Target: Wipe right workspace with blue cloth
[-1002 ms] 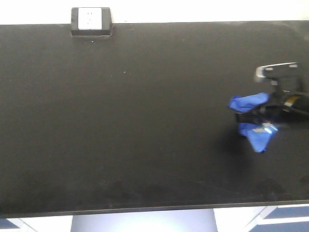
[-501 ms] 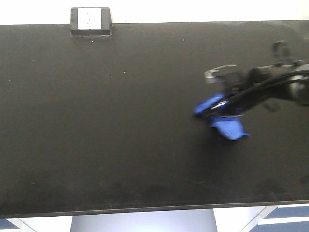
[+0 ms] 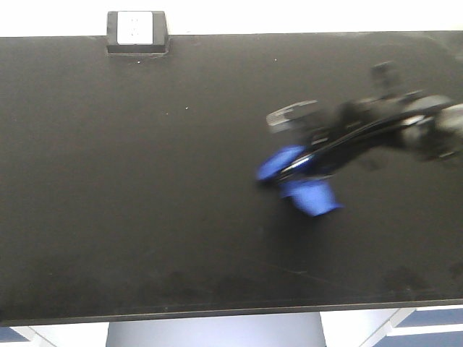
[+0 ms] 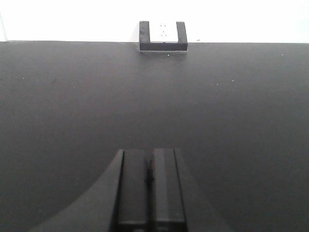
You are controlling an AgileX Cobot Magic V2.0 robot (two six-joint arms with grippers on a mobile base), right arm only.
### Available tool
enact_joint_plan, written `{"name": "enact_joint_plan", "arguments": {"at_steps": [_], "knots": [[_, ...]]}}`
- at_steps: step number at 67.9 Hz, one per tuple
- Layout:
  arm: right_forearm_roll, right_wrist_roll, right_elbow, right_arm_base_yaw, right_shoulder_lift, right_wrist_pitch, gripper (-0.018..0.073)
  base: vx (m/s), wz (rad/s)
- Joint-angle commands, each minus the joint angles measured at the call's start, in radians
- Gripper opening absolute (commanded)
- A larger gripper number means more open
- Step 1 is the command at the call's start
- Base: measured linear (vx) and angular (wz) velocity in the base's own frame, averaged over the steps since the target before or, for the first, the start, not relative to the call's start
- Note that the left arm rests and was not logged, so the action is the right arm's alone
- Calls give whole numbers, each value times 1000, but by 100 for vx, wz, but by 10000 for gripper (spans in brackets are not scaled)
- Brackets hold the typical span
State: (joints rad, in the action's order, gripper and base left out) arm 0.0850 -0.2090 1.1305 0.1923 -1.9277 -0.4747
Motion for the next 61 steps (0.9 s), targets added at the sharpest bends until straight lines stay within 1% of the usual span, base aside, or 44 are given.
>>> {"name": "enact_joint_plan", "arguments": {"at_steps": [1,2,7,12,14,17,19,21,22,26,31,36,39,42,47,49,51,54,55,60,61], "knots": [[-63,51,17,-153,44,-55,-3,0,0],[-61,55,17,-184,44,-58,-3,0,0],[-54,46,17,-238,44,-79,-3,0,0],[-23,15,17,-233,44,-96,-3,0,0],[0,-4,17,-215,44,-97,-3,0,0],[64,-40,17,-171,44,-94,-3,0,0],[108,-80,17,-123,44,-91,-3,0,0],[124,-105,17,-88,44,-90,-3,0,0],[148,-120,17,-63,44,-89,-3,0,0],[190,-173,17,32,44,-89,-3,0,0],[204,-214,17,155,44,-82,-3,0,0],[194,-216,17,273,44,-61,-3,0,0],[178,-206,17,323,44,-43,-3,0,0],[160,-192,17,347,44,-31,-3,0,0],[104,-146,17,355,44,-24,-3,0,0],[77,-122,17,343,44,-29,-3,0,0],[30,-96,17,327,44,-37,-3,0,0],[-22,-54,17,290,44,-56,-3,0,0],[-54,-40,17,273,44,-64,-3,0,0],[-157,29,17,180,44,-108,-3,0,0],[-166,42,17,158,44,-118,-3,0,0]]}}
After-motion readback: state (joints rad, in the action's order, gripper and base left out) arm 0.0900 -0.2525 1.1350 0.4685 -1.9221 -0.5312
